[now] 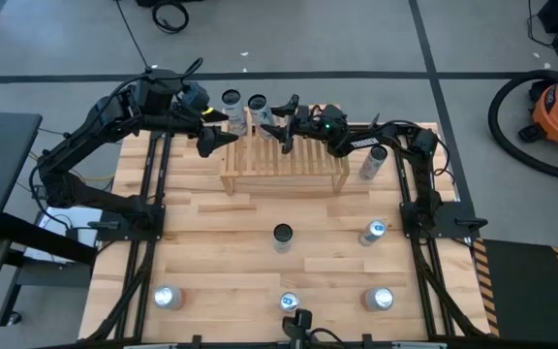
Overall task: Place canned beverage on shelf
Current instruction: Put the white-pink soda can on the shelf aligned with the other white-pink soda can
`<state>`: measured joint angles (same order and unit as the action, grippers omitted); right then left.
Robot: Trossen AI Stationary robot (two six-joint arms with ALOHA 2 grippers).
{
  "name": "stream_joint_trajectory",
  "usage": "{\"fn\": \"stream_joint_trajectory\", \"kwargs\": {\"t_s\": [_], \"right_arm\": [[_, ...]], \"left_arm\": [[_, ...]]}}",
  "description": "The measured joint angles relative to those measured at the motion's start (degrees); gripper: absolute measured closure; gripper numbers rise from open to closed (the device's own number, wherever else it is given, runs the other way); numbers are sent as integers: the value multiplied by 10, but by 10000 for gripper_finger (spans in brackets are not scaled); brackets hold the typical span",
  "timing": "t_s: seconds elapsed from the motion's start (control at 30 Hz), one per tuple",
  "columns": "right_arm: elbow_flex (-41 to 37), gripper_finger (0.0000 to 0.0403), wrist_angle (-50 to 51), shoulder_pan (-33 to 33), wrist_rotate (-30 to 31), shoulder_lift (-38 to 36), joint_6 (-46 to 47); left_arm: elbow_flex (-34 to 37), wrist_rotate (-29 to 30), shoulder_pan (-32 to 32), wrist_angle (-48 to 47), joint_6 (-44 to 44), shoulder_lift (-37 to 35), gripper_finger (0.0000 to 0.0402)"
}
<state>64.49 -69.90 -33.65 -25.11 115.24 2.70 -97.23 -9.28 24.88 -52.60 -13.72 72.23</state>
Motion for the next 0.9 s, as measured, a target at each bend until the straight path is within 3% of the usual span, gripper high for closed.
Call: {"fn": "stream_joint_trajectory", "kwargs": {"t_s": [0.9], "right_arm": [[0,64,4,-2,22,0,23]], "left_arm": [[0,0,0,0,0,0,8]]}}
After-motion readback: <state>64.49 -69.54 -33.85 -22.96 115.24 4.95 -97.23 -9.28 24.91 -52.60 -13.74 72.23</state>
